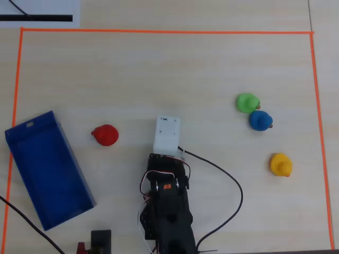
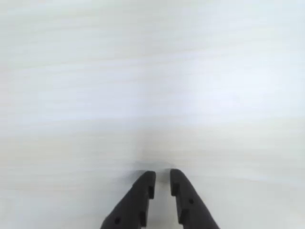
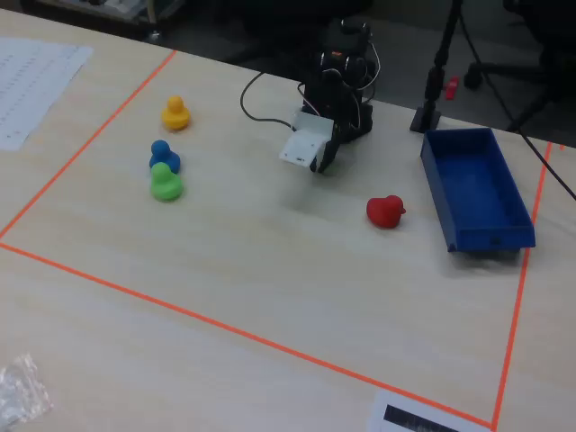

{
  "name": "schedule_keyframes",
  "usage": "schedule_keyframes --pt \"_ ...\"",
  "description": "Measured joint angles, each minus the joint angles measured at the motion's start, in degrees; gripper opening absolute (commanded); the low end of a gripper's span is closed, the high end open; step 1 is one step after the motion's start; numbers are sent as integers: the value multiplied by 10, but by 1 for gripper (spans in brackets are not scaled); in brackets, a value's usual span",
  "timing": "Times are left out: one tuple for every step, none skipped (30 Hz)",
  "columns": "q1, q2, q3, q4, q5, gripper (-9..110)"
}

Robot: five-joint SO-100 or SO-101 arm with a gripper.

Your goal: Grasp blue duck and put it into box.

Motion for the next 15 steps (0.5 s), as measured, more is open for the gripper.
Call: schedule_keyframes --pt "0 0 0 0 0 0" --pt "4 0 0 0 4 0" --pt "7 0 0 0 9 0" --pt "8 0 0 0 11 0" --pt "8 0 0 0 12 0" --pt "8 0 0 0 12 0" --pt "8 0 0 0 12 0" --pt "8 0 0 0 12 0" --pt "8 0 0 0 12 0" --pt "8 0 0 0 12 2" --pt "10 0 0 -1 13 7" --pt "16 -1 0 -3 16 10" --pt "29 -1 0 -6 18 12" --pt "48 -10 0 -29 19 13" --pt "74 -24 -4 -61 18 15"
